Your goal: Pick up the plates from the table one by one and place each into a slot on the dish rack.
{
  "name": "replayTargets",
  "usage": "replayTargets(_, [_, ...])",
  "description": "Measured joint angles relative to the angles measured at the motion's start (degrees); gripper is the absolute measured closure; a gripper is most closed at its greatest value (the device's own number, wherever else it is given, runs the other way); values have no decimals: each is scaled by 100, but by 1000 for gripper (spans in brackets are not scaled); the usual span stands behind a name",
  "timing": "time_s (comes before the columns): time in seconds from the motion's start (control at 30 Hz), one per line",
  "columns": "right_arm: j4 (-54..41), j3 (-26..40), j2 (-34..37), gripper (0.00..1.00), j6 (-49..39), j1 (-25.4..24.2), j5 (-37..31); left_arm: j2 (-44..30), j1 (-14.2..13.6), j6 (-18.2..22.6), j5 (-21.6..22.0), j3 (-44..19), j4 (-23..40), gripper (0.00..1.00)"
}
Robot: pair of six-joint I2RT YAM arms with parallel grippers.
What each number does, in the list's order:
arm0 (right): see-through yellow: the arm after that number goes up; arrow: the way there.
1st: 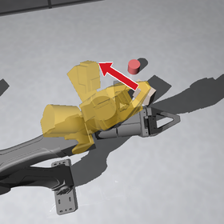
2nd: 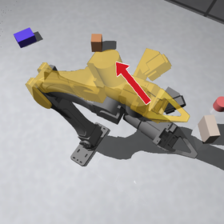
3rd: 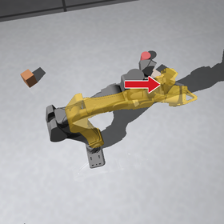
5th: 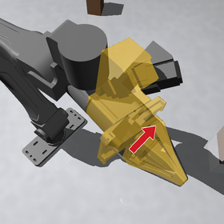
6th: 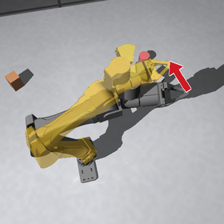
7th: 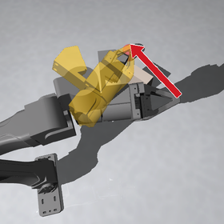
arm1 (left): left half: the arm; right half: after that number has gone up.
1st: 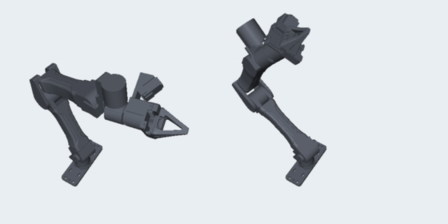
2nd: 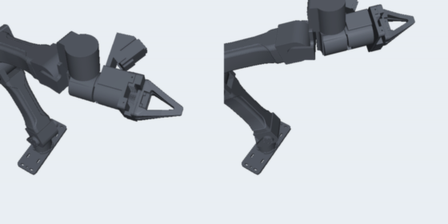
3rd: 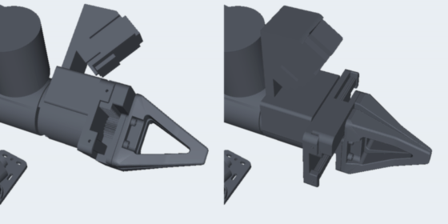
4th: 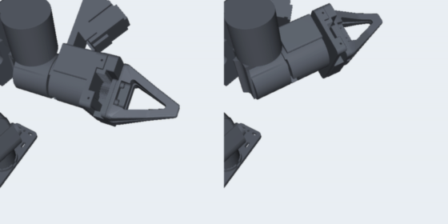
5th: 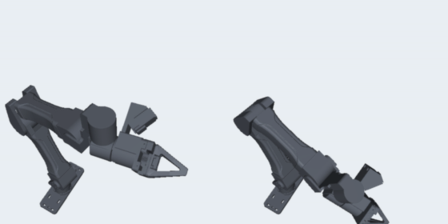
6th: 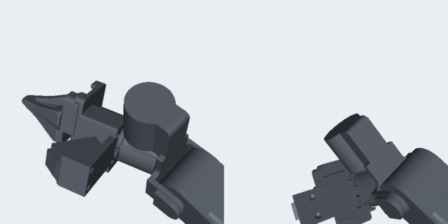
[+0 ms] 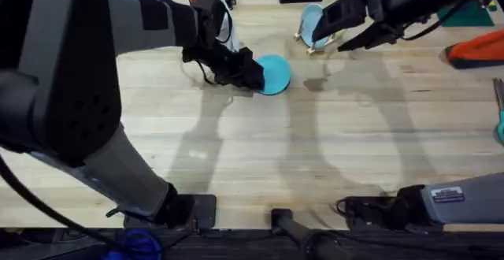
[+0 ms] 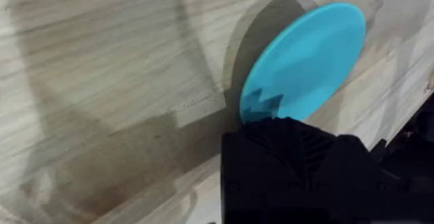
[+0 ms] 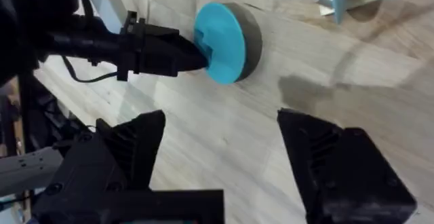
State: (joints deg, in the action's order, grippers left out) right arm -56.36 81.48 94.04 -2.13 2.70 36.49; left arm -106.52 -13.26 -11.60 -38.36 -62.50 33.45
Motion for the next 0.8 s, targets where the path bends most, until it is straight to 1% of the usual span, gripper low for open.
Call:
replayTargets(0.37, [503,-767,0,7,177,278,0,0,0,0,1,0,20,959])
replayTargets(0.57, [865,-1010,0,9,231,452,0,0,0,0,20,0,41,958])
replayTargets(0.8, [1300,-1157,0,8,520,616,-56,0,0,0,20,0,40,958])
